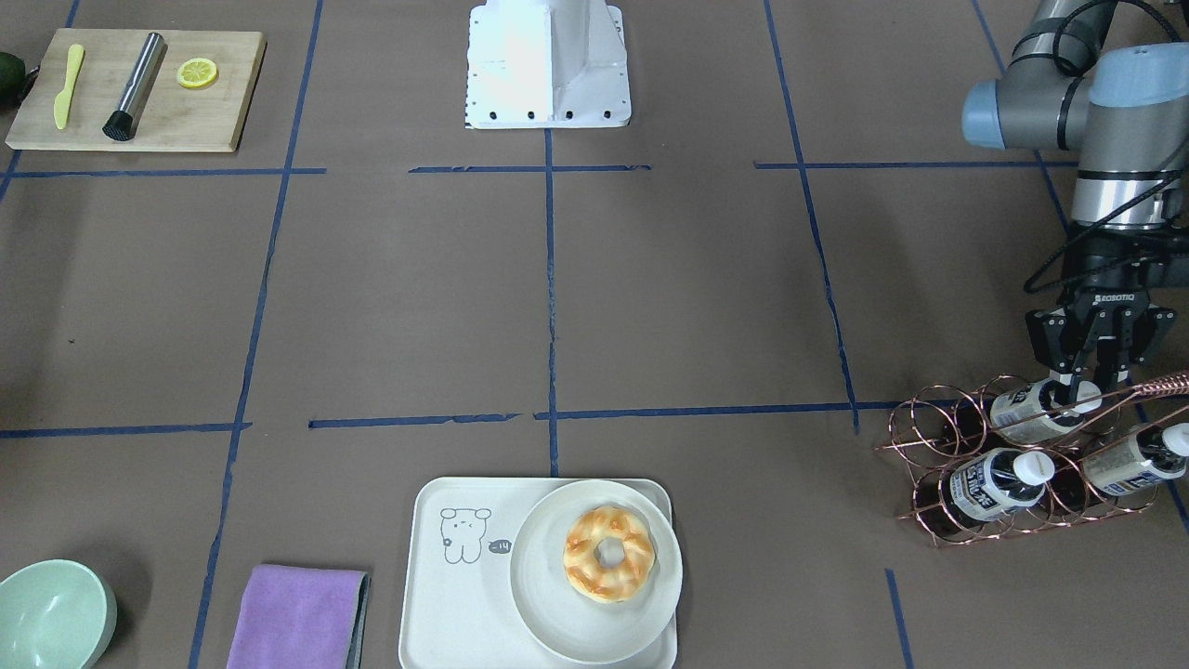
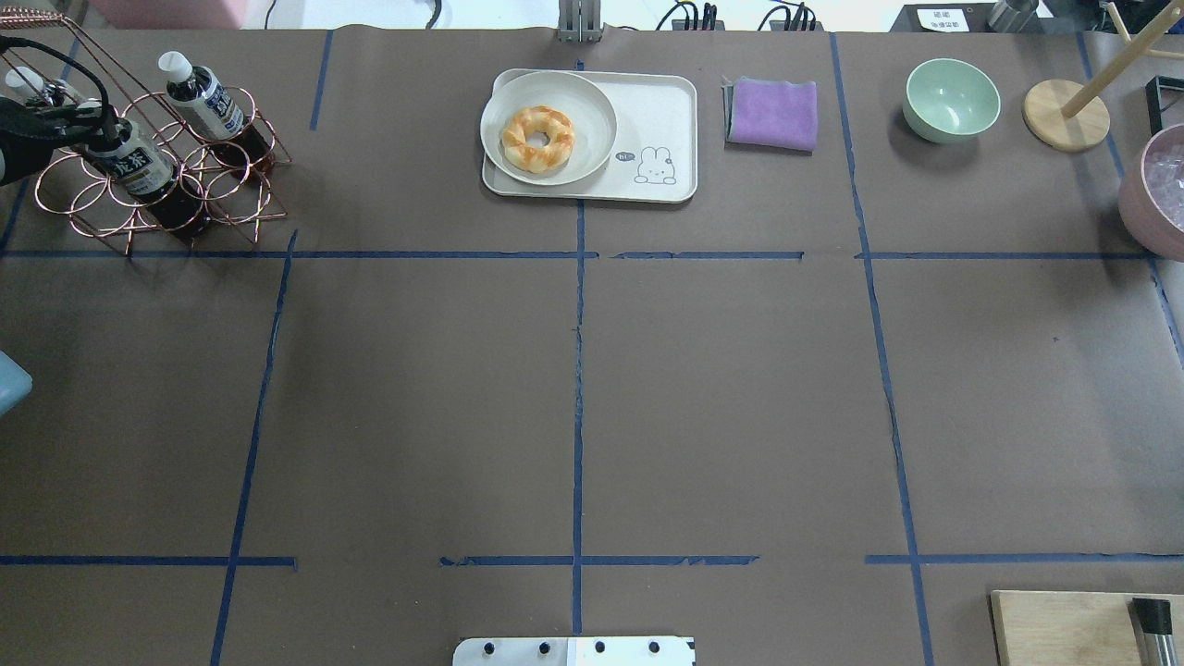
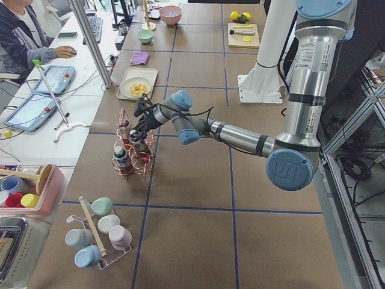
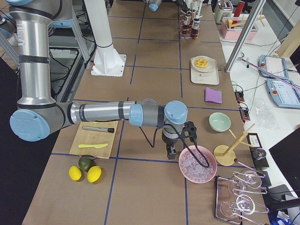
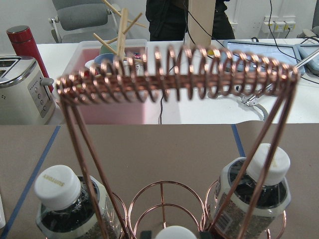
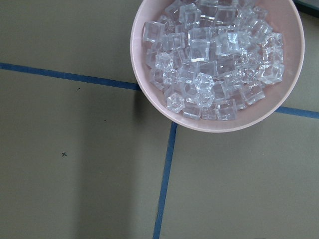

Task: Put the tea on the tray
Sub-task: 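Close the left gripper around the dark tea bottle in the rack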

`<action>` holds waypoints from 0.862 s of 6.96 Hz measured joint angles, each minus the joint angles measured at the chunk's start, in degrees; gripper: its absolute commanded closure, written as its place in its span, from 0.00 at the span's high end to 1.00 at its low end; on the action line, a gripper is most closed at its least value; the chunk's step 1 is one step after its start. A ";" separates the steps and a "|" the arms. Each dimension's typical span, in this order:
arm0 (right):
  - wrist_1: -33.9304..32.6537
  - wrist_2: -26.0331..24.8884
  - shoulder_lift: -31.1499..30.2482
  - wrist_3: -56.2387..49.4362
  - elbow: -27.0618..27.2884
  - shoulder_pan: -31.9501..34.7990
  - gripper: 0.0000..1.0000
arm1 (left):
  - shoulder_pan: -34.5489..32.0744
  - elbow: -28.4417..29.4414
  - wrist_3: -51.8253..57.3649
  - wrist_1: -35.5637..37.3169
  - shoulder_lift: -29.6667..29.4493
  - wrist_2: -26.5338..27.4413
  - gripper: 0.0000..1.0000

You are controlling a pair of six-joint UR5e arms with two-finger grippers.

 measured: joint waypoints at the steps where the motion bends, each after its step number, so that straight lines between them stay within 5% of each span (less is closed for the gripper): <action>1: 0.00 0.00 0.00 0.00 -0.01 0.00 1.00 | -0.03 -0.42 0.00 -0.02 0.01 0.02 0.00; 6: 0.00 0.00 0.00 -0.05 -0.32 0.00 1.00 | -1.24 -3.84 0.32 -0.07 0.62 -0.03 0.00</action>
